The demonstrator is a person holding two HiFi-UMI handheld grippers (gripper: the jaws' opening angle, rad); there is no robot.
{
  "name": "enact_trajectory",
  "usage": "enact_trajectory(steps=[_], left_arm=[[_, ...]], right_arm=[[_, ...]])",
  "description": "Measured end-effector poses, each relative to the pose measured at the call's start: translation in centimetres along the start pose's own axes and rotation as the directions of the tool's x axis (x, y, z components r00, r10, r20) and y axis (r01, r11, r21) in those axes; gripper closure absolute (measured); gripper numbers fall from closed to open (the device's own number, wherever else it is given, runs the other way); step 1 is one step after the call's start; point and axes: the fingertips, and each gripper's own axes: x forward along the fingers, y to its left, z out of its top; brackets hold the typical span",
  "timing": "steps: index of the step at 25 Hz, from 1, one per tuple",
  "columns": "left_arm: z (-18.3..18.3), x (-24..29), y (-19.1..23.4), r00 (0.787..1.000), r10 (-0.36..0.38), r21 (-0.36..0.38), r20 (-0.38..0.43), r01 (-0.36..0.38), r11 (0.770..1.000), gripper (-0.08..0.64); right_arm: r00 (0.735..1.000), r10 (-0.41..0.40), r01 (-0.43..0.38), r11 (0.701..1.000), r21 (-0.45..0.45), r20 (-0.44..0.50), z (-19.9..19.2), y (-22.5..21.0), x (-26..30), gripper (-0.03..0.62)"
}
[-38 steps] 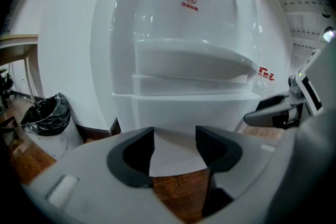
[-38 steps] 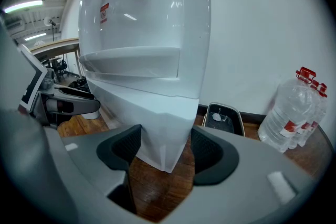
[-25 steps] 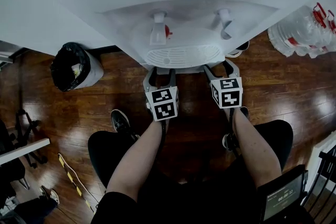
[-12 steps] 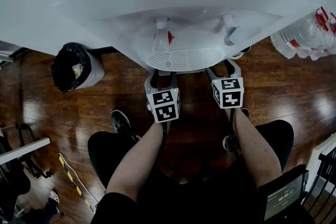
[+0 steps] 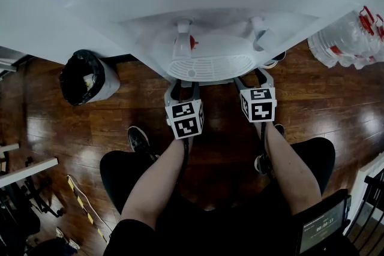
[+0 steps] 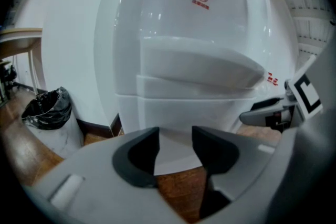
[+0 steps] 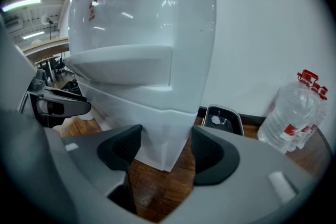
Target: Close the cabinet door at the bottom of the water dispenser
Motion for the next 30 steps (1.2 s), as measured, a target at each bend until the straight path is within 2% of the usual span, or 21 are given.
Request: enact_trajectory(steps=[4,6,9,10,14,18,20,22,24,26,28,30], left_arm=[[0.5,-0.7,-0.6,0.999,-0.041,0.037,-0.029,0.042,0.998,0.345],[1.0,-2.0,-1.0,0.998,-0.063,0.062,-0.031,0.065,0.996,0.344],[1.9,-4.2,-1.4,0.995,-0.097,0.066,-0.015,0.098,0.993,0.344],[2.2,-4.8,-1.6,0.994,-0.106,0.061,-0.007,0.106,0.992,0.344],[3.4,-7.7,-3.3,0.988,-0.147,0.060,0.045,0.144,0.988,0.344],[4.6,-11.8,-6.5,0.970,-0.221,0.138,0.105,0.205,0.969,0.344],[4.7,-14.3,-7.8,0.958,-0.256,0.167,0.129,0.233,0.958,0.344],[4.6,-16.8,-8.4,0.948,-0.274,0.175,0.164,0.246,0.953,0.344],[4.4,-19.1,-8.4,0.939,-0.277,0.168,0.202,0.246,0.955,0.344],[4.0,-20.9,-8.1,0.933,-0.272,0.147,0.235,0.242,0.959,0.344],[3.7,-22.5,-8.0,0.927,-0.268,0.103,0.262,0.249,0.963,0.344],[3.8,-24.3,-9.0,0.914,-0.287,0.053,0.287,0.284,0.957,0.344]], right_arm=[[0.999,0.019,-0.018,1.000,0.019,-0.039,-0.2,0.0,0.0,0.299],[0.999,0.035,-0.032,0.997,0.071,-0.036,-0.2,-0.2,-0.7,0.317],[1.000,0.015,-0.018,0.992,0.124,0.027,0.9,-0.8,-2.5,0.403],[0.999,0.007,-0.014,0.992,0.125,0.053,1.5,-0.7,-3.2,0.413],[0.990,0.023,-0.045,0.986,0.160,0.138,3.1,1.0,-6.2,0.419],[0.970,0.062,-0.110,0.974,0.197,0.235,4.8,3.5,-10.9,0.428],[0.955,0.079,-0.136,0.973,0.187,0.286,5.5,4.8,-13.8,0.430],[0.944,0.097,-0.147,0.980,0.137,0.315,5.4,6.2,-16.4,0.431],[0.938,0.113,-0.153,0.983,0.098,0.326,4.8,7.3,-18.6,0.431],[0.931,0.124,-0.172,0.979,0.113,0.343,4.5,8.2,-20.5,0.431],[0.920,0.137,-0.198,0.971,0.134,0.369,4.8,9.2,-22.2,0.434],[0.906,0.154,-0.215,0.970,0.113,0.394,5.5,10.3,-23.8,0.436]])
